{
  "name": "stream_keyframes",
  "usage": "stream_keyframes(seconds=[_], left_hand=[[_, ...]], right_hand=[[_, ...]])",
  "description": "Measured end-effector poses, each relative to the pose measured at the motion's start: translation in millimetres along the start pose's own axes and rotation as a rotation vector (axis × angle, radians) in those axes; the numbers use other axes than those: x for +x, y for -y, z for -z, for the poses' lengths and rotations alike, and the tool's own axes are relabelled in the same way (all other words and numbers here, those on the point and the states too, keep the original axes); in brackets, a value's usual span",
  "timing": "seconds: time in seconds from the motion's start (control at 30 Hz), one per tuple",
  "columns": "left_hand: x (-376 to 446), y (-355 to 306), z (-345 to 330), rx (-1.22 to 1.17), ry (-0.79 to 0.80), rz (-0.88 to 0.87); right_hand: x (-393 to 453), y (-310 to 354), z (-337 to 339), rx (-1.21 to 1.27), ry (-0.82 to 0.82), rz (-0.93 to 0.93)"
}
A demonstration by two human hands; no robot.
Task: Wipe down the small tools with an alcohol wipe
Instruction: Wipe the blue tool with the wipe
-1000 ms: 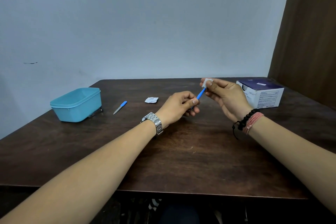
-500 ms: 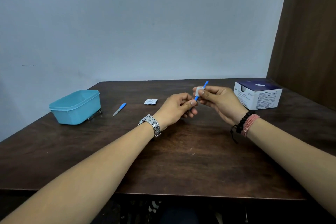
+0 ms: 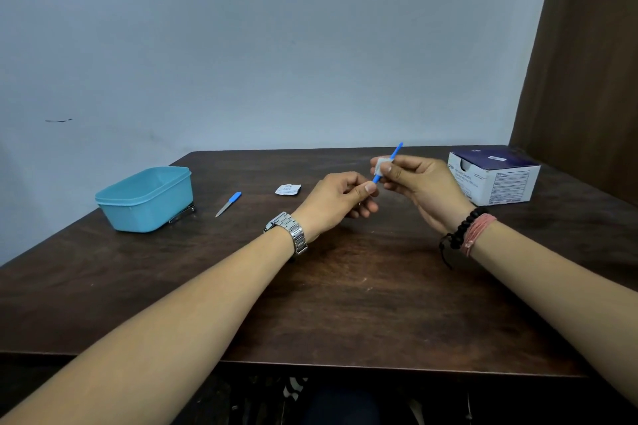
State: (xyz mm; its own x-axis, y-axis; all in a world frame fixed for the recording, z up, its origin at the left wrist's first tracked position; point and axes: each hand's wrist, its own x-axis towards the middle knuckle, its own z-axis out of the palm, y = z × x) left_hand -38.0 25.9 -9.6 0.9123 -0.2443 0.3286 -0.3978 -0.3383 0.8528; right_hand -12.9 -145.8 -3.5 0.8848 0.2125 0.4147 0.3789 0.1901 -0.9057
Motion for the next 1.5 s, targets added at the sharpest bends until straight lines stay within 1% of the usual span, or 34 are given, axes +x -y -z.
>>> stream_keyframes(seconds=[0.07,0.13,0.3,0.4,0.47,0.53,0.6,0.67,0.7,0.8,0.97,1.17,1.33,1.5], left_hand=[[0.4,0.5,-0.1,0.003,0.013,-0.002],[0.1,1.6,-0.2,0.021,0.016,0.003],[-2.1,0.3,0.1,0.066,0.027,0.003],[-2.6,-3.9,-0.7,0.063,0.022,-0.006],[-1.6,-6.8,-0.6,0.034,-0.025,0.002],[-0.5,-9.8,1.8,-0.036,-0.113,0.013],[0.1,-12.4,4.7,-0.093,-0.170,-0.013],[-1.0,-14.1,5.0,-0.143,-0.164,-0.056],[-1.9,-14.8,4.1,-0.178,-0.148,-0.079],[-2.1,-16.7,2.8,-0.219,-0.177,-0.122],[-1.3,-18.5,7.9,-0.292,-0.279,-0.069],[-0.6,-17.7,8.4,-0.334,-0.292,-0.067],[0.8,-17.8,10.9,-0.379,-0.376,-0.073],[2.1,-16.8,13.2,-0.385,-0.409,-0.084]], right_hand=[[1.8,6.3,3.9,0.085,-0.055,0.027],[1.8,8.6,5.1,0.113,-0.066,0.028],[-2.7,0.4,-3.7,-0.013,0.029,-0.006],[-2.7,0.9,-3.5,-0.062,0.036,-0.002],[-1.8,1.8,-1.4,-0.055,0.013,0.000],[-1.8,2.6,-0.5,-0.061,0.017,-0.015],[-3.9,0.8,-2.8,-0.155,0.089,-0.048],[-7.2,-2.8,-8.7,-0.271,0.197,-0.069],[-8.2,-4.0,-11.5,-0.292,0.224,-0.064],[-8.3,-2.5,-12.7,-0.284,0.216,-0.039],[-9.7,-3.4,-11.3,-0.310,0.275,-0.069],[-9.4,-1.9,-9.3,-0.309,0.252,-0.128],[-9.4,-0.2,-9.7,-0.313,0.233,-0.142],[-8.7,0.3,-8.8,-0.288,0.230,-0.147]])
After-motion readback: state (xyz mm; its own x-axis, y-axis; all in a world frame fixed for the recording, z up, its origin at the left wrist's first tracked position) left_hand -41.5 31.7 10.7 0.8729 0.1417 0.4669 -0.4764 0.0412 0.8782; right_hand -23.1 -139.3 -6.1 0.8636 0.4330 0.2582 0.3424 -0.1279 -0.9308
